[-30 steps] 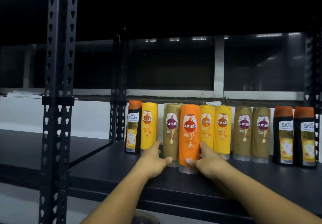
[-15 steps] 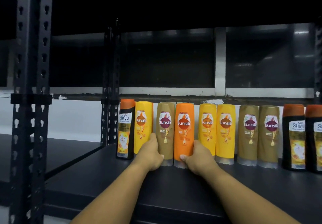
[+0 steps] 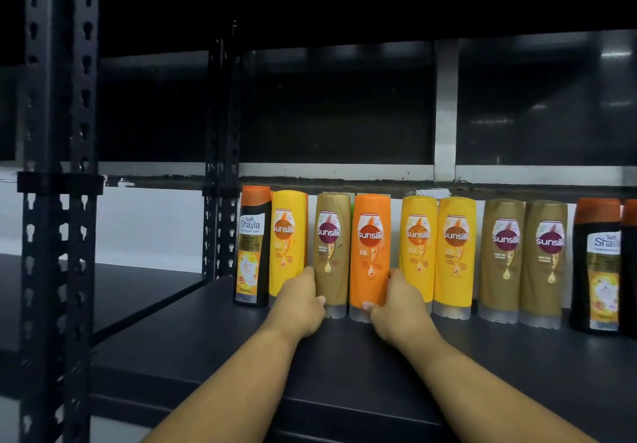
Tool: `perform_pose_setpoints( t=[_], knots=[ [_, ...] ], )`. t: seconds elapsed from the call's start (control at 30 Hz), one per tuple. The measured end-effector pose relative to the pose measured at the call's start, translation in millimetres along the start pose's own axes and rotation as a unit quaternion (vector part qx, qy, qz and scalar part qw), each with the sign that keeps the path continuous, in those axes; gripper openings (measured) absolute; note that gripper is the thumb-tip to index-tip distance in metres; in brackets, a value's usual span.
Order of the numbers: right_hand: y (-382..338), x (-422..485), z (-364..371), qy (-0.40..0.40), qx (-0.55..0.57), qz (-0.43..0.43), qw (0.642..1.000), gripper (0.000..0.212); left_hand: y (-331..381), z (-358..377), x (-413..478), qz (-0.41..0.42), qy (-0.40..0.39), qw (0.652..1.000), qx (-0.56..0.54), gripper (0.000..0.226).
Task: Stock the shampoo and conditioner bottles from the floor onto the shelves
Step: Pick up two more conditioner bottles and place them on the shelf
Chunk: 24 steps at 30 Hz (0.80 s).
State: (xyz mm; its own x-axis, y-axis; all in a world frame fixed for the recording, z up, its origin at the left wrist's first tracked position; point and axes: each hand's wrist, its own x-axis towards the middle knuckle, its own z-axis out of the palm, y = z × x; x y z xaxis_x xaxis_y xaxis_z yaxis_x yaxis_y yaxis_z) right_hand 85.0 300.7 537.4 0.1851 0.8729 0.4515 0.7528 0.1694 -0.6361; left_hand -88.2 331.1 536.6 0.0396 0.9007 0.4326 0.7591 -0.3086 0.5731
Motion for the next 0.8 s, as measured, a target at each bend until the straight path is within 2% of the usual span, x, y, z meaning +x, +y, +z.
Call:
perform_pose_setpoints(
  t=[0.2,0.3,0.4,0.57,0.67,0.8],
  knots=[
    [-2.0,-0.7,0.2,0.000,-0.022,0.010,1.000,0.056,-1.1,1.4,2.1,0.000,-0.012,1.000,-0.005,0.035],
    [0.2,-2.0,-0.8,-0.005,-0.050,0.010,0.999,0.049,-1.5,0.9,1.8,0.000,-0.010,1.000,0.013,0.035],
    [3.9,-4.5,-2.4,-0.018,-0.125,0.012,0.992,0.035,-1.5,-0.8,-2.3,-0.009,0.016,0.998,0.068,0.023],
    [5.8,-14.8,-12.8,-0.039,-0.241,-0.010,0.970,0.038,10.2,-12.8,-24.7,0.013,0.053,0.991,0.122,0.016],
    [8.6,-26.9,-27.8,-0.095,-0.253,-0.054,0.961,0.037,20.6,-17.6,-42.1,0.050,-0.016,0.989,0.140,0.020],
    [13.5,-60.1,-61.9,-0.199,-0.235,-0.102,0.946,0.047,32.6,-24.0,-74.8,0.078,-0.144,0.979,0.125,0.051]
  ],
)
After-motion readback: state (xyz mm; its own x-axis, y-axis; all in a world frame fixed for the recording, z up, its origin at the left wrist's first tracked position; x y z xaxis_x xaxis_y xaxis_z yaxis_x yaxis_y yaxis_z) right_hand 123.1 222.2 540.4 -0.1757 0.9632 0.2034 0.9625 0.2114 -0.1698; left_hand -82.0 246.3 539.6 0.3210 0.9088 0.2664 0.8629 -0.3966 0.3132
